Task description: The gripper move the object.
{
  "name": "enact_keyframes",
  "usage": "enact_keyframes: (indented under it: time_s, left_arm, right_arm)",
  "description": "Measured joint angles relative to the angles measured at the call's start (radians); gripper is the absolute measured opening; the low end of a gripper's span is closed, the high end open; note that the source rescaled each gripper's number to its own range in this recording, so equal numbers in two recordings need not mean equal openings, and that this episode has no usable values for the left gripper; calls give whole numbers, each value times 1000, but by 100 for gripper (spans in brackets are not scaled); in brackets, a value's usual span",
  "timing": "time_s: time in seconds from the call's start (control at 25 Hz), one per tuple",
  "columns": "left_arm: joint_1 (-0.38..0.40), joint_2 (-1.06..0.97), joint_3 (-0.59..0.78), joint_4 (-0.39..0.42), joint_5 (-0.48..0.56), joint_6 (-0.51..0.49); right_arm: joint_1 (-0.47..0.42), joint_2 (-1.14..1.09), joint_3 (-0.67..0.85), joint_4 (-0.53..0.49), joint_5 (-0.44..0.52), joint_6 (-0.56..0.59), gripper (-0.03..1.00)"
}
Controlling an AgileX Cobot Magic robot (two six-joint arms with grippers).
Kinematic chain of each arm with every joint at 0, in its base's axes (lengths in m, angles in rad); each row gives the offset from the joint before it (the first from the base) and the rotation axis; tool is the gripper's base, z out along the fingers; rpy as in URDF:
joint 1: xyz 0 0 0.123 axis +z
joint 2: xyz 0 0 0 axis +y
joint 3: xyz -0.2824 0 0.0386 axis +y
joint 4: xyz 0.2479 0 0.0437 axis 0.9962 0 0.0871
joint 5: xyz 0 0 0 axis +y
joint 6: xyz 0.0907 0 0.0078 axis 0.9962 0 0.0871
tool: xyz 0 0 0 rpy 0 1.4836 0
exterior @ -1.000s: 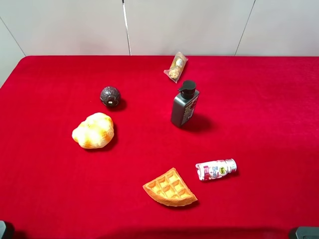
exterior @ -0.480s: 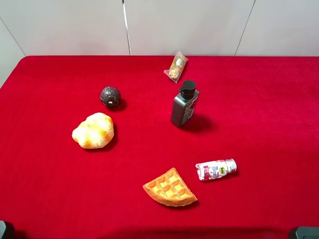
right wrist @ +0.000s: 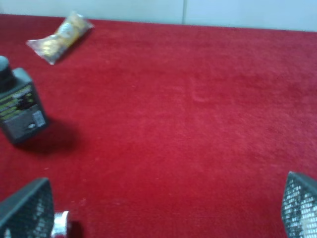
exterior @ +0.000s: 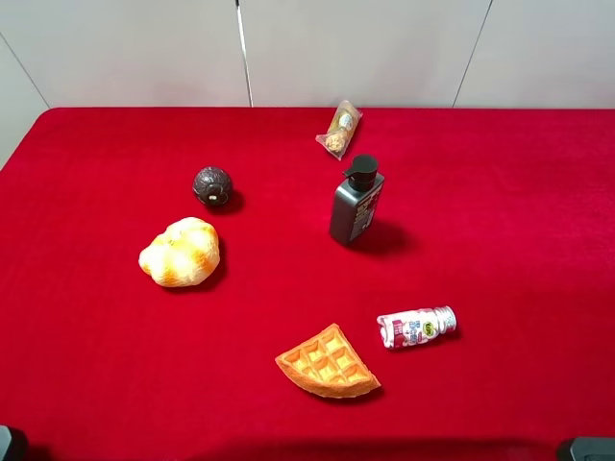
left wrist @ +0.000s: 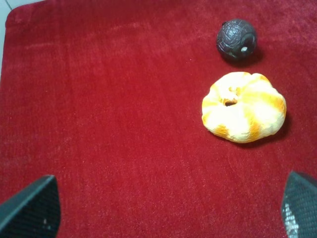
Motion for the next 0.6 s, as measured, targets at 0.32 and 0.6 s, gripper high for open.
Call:
enact_keyframes:
  time_s: [0.32, 0.6]
  left_arm:
    - [0, 0, 0, 0, 0, 0]
    - [0, 0, 0, 0, 0, 0]
  right_arm:
    - [-36, -34, 27, 0, -35, 0, 99]
    - [-36, -34, 27, 0, -40, 0, 99]
